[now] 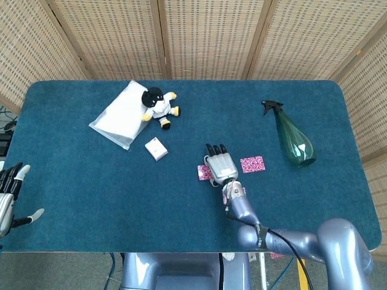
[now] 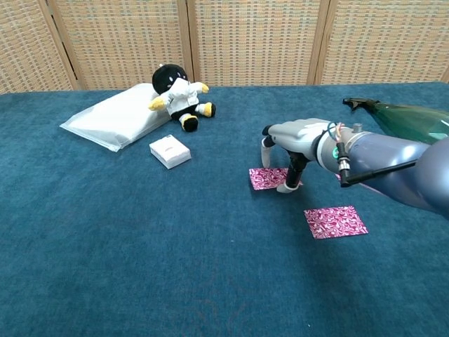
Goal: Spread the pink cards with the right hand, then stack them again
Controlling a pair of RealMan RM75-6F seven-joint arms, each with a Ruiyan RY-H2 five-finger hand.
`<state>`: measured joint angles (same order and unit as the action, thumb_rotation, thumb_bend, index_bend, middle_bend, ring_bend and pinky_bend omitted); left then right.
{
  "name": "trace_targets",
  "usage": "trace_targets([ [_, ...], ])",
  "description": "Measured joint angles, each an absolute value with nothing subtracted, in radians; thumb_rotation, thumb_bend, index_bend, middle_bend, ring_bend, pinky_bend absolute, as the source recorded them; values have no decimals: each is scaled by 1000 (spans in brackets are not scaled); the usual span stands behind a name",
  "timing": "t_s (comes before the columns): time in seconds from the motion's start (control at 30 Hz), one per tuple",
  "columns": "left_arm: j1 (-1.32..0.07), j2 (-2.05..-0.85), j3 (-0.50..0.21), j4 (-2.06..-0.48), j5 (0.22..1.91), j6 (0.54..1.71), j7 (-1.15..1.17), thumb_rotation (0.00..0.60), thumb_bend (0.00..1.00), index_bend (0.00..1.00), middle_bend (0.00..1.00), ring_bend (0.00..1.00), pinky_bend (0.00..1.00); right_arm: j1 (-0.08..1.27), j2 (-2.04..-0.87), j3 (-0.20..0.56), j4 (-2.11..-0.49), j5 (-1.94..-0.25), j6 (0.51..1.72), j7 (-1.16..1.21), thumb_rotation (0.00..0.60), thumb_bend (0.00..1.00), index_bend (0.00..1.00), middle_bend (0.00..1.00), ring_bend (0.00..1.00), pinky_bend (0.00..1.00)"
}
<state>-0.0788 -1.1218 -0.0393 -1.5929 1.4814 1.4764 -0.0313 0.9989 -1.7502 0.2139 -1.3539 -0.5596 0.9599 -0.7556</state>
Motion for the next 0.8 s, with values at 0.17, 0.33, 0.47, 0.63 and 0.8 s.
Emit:
trace_targets([
  [0.17, -79, -1121, -38, -1593, 1483, 1476, -33, 600, 0, 0, 0, 0, 0, 981, -1722, 201, -1402, -565, 984, -757, 600, 452, 559, 0, 0, 20],
  [0.33, -79, -1120, -37, -1594, 1486, 1477, -40, 600, 0, 0, 0, 0, 0, 951, -1685, 181, -1471, -580, 1013, -749, 600, 466, 559, 0, 0, 20],
  [0.47, -79, -1118, -35, -1593, 1491, 1477, -43, 600, 0, 0, 0, 0, 0, 920, -1654, 158, -1527, -601, 1042, -738, 600, 466, 559, 0, 0, 20],
  [0.63, -78, -1118, -34, -1593, 1493, 1478, -48, 600, 0, 0, 0, 0, 0, 869, -1620, 115, -1594, -647, 1090, -718, 600, 466, 559, 0, 0, 20],
  [0.8, -78, -1120, -35, -1590, 1493, 1479, -46, 600, 0, 0, 0, 0, 0, 832, -1607, 90, -1618, -687, 1108, -687, 600, 466, 559, 0, 0, 20],
])
